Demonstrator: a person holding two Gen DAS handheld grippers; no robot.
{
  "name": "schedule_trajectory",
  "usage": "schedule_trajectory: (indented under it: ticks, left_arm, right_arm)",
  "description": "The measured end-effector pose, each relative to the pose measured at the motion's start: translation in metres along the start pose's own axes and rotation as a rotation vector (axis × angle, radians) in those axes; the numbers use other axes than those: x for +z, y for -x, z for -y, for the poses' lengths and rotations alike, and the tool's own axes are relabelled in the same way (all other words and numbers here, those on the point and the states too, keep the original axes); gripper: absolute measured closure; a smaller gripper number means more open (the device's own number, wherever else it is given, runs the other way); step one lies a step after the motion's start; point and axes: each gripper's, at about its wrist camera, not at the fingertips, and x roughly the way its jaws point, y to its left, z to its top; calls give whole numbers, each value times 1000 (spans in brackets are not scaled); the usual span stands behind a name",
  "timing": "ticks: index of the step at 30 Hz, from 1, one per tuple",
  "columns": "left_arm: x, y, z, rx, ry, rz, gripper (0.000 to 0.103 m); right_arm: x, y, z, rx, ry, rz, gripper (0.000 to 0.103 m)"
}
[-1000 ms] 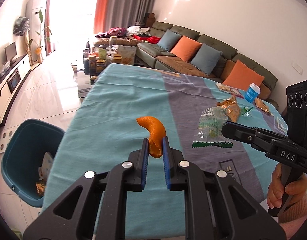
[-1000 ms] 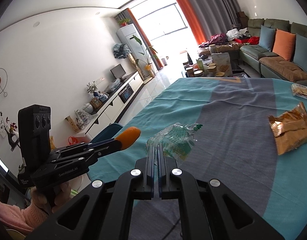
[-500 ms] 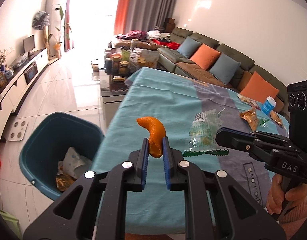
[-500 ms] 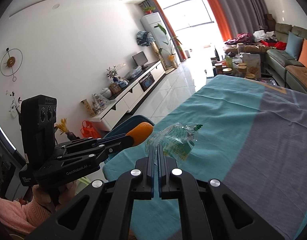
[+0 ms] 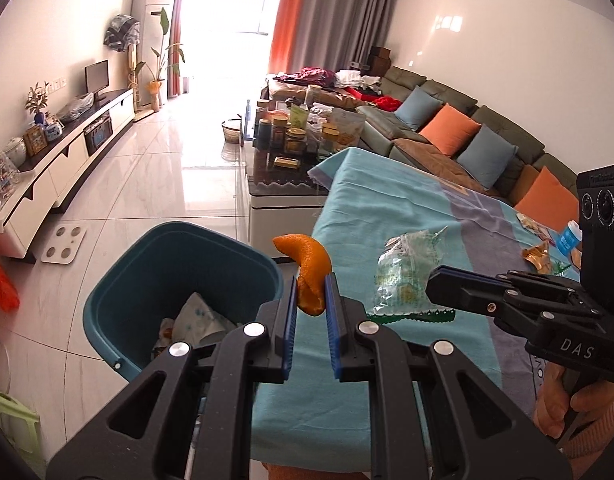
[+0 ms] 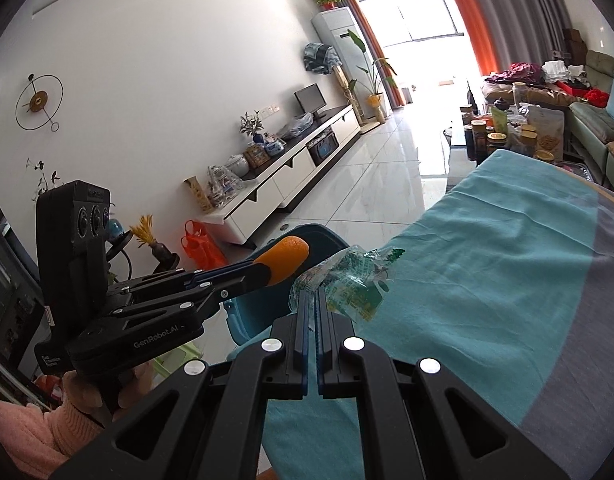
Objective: Collect trash
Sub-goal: 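Carry the orange peel and clear plastic bag over the teal bin with both grippers, then open both grippers to drop the peel and plastic bag into the bin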
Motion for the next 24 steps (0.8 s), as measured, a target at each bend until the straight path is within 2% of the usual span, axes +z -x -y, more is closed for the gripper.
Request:
schedule_trajectory:
  ticks: [15,24]
  left_arm:
    - [6,-7,-38,74,48,1,89]
    - [5,-25,-68,126,113,-26,89]
  right_arm:
    - [14,-46,-13,46,18,-64,101]
    - [23,-82,-17,59,35,-132,101]
